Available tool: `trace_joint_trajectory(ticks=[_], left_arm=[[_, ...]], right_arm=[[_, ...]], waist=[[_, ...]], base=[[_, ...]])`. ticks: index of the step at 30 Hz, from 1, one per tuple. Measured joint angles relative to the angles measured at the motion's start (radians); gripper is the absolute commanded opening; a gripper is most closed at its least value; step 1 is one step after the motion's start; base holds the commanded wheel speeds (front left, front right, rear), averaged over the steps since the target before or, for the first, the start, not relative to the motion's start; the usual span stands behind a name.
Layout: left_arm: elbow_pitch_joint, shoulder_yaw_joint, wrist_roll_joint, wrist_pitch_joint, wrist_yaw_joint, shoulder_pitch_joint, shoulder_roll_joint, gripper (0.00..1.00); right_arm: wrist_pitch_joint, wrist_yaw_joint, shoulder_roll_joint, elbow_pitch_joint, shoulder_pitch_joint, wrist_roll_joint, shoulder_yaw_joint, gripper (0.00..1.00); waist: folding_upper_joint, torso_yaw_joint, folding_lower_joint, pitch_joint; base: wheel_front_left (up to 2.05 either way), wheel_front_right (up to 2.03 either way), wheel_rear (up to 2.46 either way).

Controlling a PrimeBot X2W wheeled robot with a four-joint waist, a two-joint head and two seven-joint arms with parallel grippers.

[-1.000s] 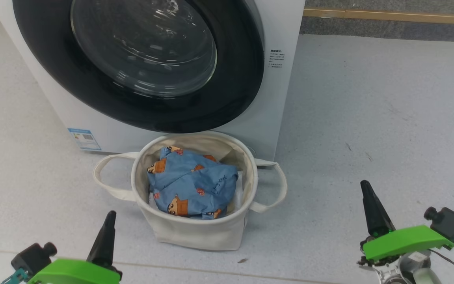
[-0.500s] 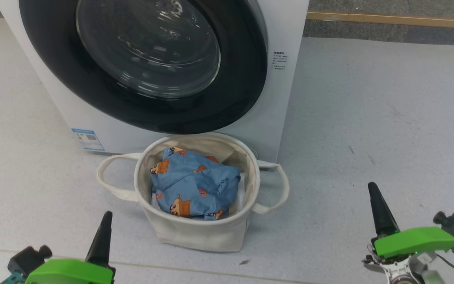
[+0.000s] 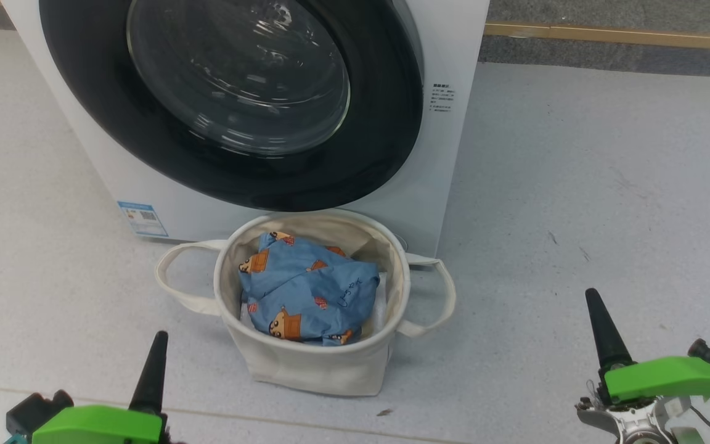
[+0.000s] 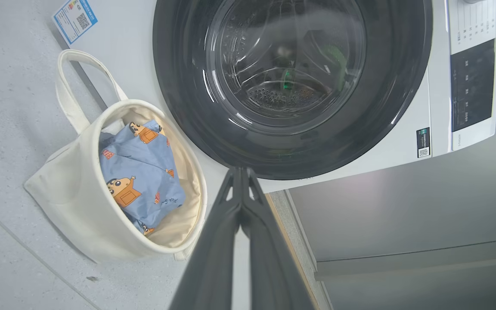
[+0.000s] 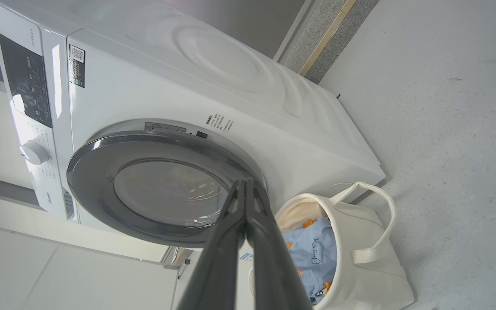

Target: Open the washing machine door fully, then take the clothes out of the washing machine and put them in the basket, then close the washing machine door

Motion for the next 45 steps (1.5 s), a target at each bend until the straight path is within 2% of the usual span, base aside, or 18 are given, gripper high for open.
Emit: trace_joint_trajectory(ticks=[45], left_arm=[[0.041,0.154,-0.304,0.111,-0.034,0.0,-0.1,0.0]], right_arm=[[0.093,0.0,0.0,0.04,0.001,0.458,-0.099,0.0]], waist=[[0.0,0.029,0.0,-0.021]], base=[[0.0,0.0,0.0]])
